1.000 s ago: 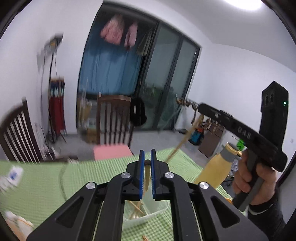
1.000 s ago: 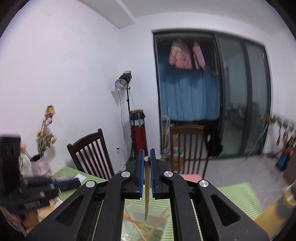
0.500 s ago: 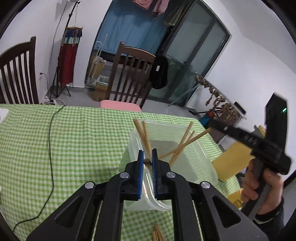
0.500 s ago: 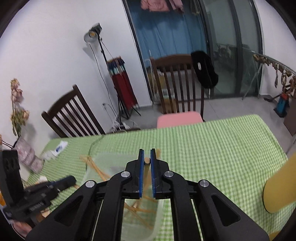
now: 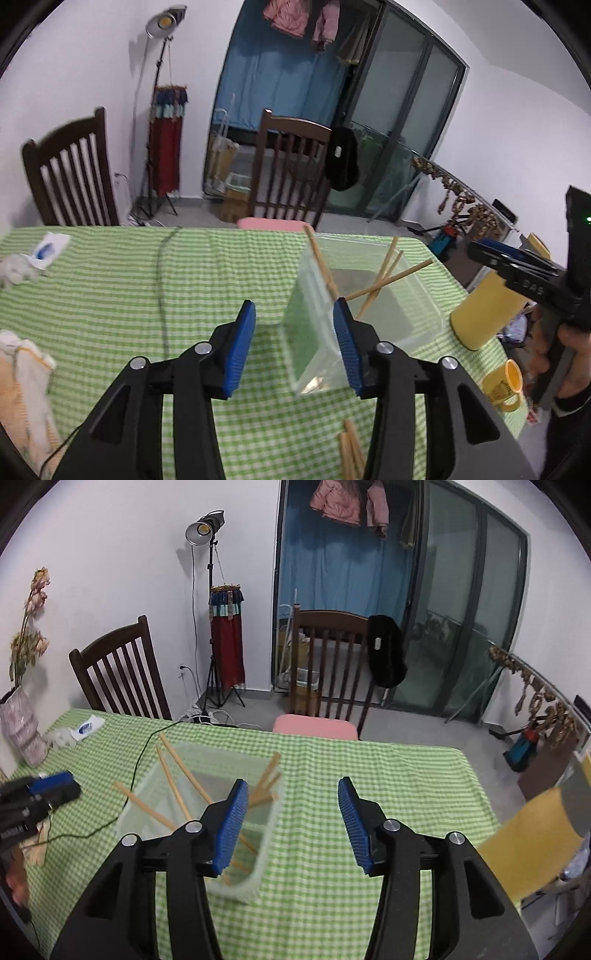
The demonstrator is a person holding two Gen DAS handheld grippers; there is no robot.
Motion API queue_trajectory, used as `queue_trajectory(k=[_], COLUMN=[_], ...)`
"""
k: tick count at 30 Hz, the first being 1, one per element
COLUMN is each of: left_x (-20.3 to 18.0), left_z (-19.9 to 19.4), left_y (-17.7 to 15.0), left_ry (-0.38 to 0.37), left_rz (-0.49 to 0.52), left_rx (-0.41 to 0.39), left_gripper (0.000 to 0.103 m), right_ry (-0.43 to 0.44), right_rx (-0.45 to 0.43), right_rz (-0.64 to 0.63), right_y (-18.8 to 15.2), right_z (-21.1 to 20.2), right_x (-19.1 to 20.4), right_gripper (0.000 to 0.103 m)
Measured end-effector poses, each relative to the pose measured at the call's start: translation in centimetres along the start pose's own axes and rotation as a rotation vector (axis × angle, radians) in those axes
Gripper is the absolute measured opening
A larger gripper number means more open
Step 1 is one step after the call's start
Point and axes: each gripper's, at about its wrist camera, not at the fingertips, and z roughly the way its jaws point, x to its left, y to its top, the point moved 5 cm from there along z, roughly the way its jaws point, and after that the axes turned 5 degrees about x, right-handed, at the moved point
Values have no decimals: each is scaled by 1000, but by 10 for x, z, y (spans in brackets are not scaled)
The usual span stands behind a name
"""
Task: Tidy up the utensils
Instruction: 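Open the left tool over the container while the right tool releases its chopstick, then move both open tools back toward the remaining chopsticks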
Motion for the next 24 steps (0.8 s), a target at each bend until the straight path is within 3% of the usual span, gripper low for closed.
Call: queue_trajectory(k=[2,14,21,24], left_x=[2,-1,-8,-12], left_z=[-16,-105,-143,-151], left_y=[-8,-47,-67,-75], left_ry=[27,131,162,171], left_rz=[9,88,110,114], left_rx=[-22,-166,-238,-258], left_gripper=[51,83,92,93], right_ry=[-17,-82,-116,-119], right_rx=[-5,-79,-144,-167], right_rz=[4,54,33,36], right_y=[-8,-55,-77,-87], right_z=[-9,-82,-113,-123], right_x=[-6,-34,-29,-27], right_gripper=[53,69,85,87])
